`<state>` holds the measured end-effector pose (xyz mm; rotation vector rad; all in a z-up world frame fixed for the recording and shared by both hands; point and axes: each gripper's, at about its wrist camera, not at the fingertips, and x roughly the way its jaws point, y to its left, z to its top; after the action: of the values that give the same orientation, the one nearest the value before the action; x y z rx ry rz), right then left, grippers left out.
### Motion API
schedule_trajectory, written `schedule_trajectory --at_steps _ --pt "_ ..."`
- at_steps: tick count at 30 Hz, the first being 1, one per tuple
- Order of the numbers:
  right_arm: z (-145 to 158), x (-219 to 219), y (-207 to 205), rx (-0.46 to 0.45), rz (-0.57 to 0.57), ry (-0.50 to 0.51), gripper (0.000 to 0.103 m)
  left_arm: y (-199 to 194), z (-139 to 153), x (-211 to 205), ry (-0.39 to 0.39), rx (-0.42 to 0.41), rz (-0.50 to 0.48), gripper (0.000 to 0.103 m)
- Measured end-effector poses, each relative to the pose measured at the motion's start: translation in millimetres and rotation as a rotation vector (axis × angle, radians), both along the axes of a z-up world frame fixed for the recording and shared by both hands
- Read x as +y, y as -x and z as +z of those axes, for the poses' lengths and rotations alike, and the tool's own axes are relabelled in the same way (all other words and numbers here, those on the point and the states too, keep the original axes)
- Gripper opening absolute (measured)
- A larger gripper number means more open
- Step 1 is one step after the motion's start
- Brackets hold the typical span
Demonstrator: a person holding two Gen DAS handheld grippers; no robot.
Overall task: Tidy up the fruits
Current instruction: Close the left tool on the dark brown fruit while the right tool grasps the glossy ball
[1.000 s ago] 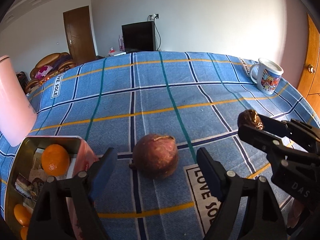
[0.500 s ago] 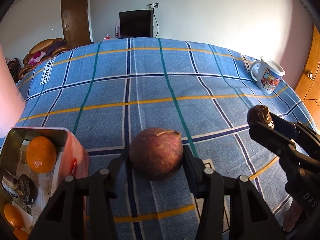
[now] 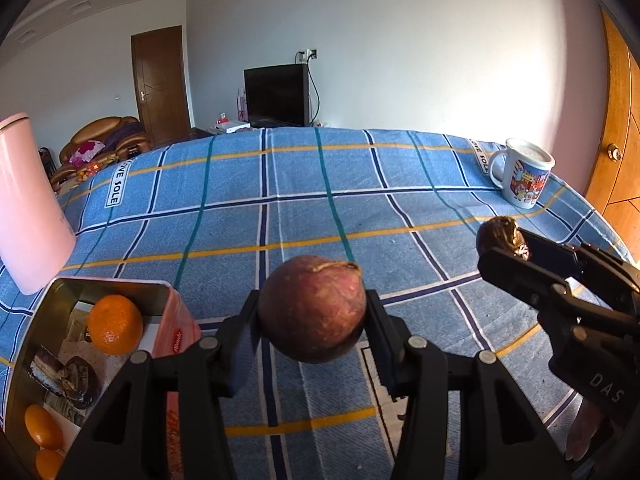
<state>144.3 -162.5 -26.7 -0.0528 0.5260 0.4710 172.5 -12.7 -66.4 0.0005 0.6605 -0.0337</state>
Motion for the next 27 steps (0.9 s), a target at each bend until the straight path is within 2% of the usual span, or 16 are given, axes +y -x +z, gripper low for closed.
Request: schedule_trajectory --at_steps 27 --pt "10.0 -7.9 24.7 -0.145 -0.012 -0.042 0.040 32.6 16.7 0.8 -0.022 -0.184 0.031 0.051"
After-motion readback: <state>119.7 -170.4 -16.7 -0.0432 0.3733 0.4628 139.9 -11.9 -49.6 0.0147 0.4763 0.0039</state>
